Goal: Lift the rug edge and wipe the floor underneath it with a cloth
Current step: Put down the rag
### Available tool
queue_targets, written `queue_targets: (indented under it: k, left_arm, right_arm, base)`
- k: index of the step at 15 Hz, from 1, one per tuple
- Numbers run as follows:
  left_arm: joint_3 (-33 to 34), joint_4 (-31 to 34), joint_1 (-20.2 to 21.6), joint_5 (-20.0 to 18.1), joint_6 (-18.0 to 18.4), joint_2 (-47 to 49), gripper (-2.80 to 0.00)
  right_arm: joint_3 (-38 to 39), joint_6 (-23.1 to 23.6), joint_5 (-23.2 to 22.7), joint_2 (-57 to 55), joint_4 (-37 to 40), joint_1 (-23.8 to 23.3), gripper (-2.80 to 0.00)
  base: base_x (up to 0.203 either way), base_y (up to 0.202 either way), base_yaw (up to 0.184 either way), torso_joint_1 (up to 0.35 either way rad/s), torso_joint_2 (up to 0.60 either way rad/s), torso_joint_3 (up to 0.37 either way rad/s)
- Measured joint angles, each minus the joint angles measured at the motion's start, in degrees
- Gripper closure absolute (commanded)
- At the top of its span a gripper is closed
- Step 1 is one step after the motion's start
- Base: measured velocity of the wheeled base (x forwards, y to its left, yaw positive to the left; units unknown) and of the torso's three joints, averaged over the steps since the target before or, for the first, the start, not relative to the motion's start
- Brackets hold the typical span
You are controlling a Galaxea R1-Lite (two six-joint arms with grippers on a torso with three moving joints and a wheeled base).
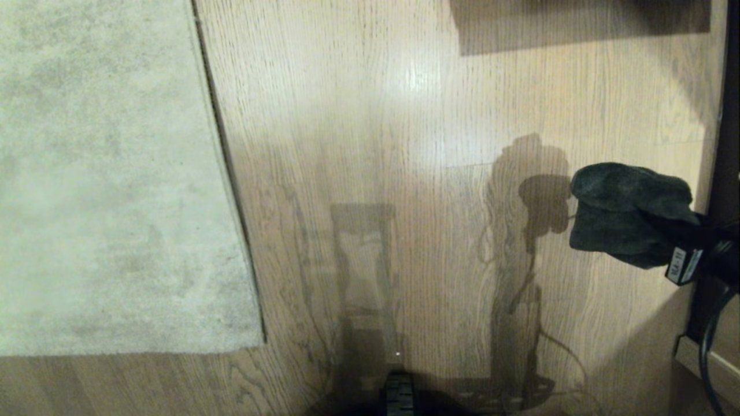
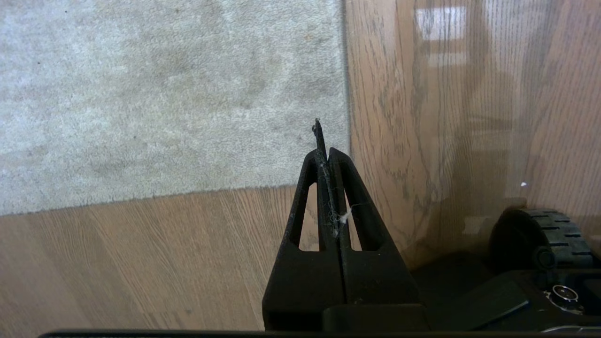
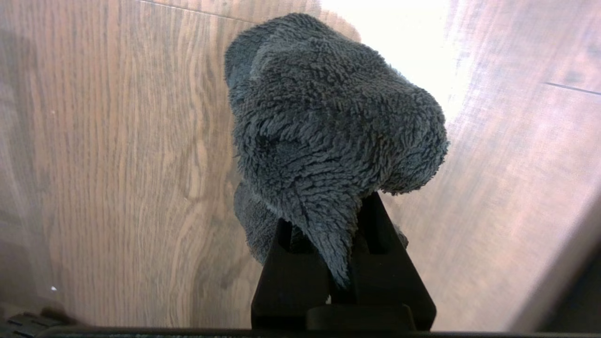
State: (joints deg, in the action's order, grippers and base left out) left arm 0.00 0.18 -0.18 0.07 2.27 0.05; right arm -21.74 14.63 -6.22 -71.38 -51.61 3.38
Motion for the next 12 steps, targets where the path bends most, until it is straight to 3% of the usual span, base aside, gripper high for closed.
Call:
queue_targets:
  k: [5,6,12]
  left_arm:
    - [0.0,0.0,0.0,0.0,0.0,0.0,0.00]
    - [0.0,0.0,0.0,0.0,0.0,0.0,0.00]
    - [0.0,0.0,0.0,0.0,0.0,0.0,0.00]
  right_arm:
    - [0.0,-1.8,0.0,-8.2,-8.1,1.3,0.00]
    - [0.0,-2.3,0.0,-9.6,-9.4,1.4,-2.80]
    - [1.6,-8.7,0.0,-16.0,-17.9,1.5,-2.80]
  base:
    - [0.000,0.000,0.000,0.000,0.00,0.000]
    - [0.000,0.000,0.000,0.000,0.00,0.000]
    - [0.000,0.000,0.000,0.000,0.00,0.000]
